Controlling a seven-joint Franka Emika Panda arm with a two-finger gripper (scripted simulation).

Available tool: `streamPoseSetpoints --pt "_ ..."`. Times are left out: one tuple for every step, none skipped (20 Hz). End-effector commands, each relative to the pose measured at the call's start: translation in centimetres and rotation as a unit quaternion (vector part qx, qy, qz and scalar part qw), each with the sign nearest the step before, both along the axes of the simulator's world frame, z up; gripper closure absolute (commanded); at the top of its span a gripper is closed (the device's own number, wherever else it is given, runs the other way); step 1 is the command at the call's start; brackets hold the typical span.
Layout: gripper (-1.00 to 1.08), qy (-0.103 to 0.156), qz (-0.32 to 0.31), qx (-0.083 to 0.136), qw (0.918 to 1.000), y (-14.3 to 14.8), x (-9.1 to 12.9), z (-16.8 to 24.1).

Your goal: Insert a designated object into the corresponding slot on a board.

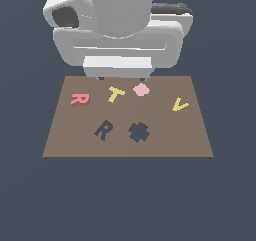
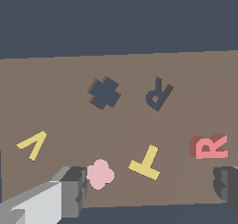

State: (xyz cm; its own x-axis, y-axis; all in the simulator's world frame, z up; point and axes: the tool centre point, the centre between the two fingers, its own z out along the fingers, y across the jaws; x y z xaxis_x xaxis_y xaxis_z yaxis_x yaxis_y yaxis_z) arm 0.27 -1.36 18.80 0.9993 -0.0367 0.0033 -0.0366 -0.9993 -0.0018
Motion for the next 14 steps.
streamPoseSetpoints --pt "-0.92 0.0 0.0 0.0 1.0 0.0 0.0 0.0" --pt "-0.92 0.0 0.0 0.0 1.0 0.0 0.0 0.0" --pt "-0.92 0.0 -0.002 0.0 1.0 0.0 0.0 0.0" --pt "-0.92 0.0 -0.004 0.0 1.0 -0.1 0.0 -0.1" --pt "-0.92 0.0 -0.007 0.0 1.0 -0.1 0.1 -0.1" --pt "-0.92 0.0 -0.01 0.0 0.9999 -0.2 0.1 -0.2" --pt "-0.92 0.0 -0.015 0.0 0.9999 -0.3 0.2 -0.3" --pt "-0.92 0.0 -0.02 0.0 0.9998 -0.4 0.2 -0.4" --pt "-0.92 0.0 -0.026 0.0 0.9997 -0.5 0.3 -0.5" --pt "-0.92 0.0 -0.033 0.0 0.9994 -0.6 0.4 -0.6" --pt "-0.92 0.0 -0.041 0.0 0.9992 -0.8 0.4 -0.7" --pt "-0.92 0.0 -0.05 0.0 0.9988 -0.9 0.5 -0.9" --pt "-0.92 0.0 -0.06 0.0 0.9982 -1.1 0.6 -1.1" --pt "-0.92 0.0 -0.07 0.0 0.9975 -1.3 0.7 -1.3"
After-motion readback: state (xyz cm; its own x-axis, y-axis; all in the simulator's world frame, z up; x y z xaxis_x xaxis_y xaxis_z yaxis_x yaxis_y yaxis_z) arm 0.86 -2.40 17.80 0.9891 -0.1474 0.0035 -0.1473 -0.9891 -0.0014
